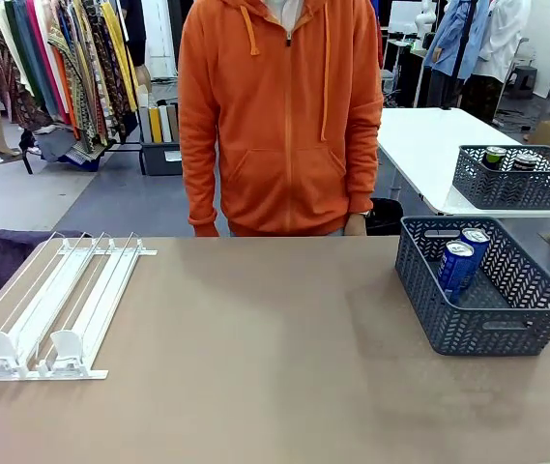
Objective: Retrieve and store the cans from the dispenser.
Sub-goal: Pick up one can from the Automatic Can Dispenser and place it in the middle of the table.
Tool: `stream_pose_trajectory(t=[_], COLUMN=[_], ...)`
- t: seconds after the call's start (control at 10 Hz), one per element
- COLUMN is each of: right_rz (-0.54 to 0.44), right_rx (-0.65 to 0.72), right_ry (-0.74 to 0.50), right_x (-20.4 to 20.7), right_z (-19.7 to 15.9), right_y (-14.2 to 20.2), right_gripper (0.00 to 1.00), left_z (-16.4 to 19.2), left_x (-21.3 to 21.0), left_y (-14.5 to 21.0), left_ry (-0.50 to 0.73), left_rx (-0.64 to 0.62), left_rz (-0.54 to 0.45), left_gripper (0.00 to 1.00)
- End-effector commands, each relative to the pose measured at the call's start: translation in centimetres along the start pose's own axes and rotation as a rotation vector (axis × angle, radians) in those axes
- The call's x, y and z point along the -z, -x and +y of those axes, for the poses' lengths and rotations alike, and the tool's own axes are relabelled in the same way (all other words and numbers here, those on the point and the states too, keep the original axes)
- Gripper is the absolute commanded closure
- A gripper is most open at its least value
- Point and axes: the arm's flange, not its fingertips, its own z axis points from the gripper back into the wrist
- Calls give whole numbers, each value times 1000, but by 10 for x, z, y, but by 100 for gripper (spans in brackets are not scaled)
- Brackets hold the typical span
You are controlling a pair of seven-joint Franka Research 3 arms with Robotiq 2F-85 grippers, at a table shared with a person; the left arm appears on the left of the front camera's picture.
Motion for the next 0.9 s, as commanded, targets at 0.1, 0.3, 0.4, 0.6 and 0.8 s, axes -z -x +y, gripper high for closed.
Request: stream_pose_trajectory(t=[0.1, 0.3, 0.4, 0.6, 0.8], right_rz=[2, 2, 2, 2, 2], right_rx=[-10, -10, -10, -10, -10], right_ry=[-8, -8, -8, -8, -8], right_x=[-2, -2, -2, -2, -2], right_z=[2, 2, 2, 2, 2], right_y=[0, 0, 0, 0, 0], right_gripper=[0, 0, 0, 0, 0], left_z=[0, 0, 0, 0, 0], left_x=[0, 0, 0, 0, 0], left_y=[-1, -1, -1, -1, -1], left_ry=[22, 22, 22, 22, 22], left_rx=[20, 20, 20, 20, 20], left_rz=[-2, -2, -2, -2, -2], left_gripper=[0, 0, 0, 0, 0])
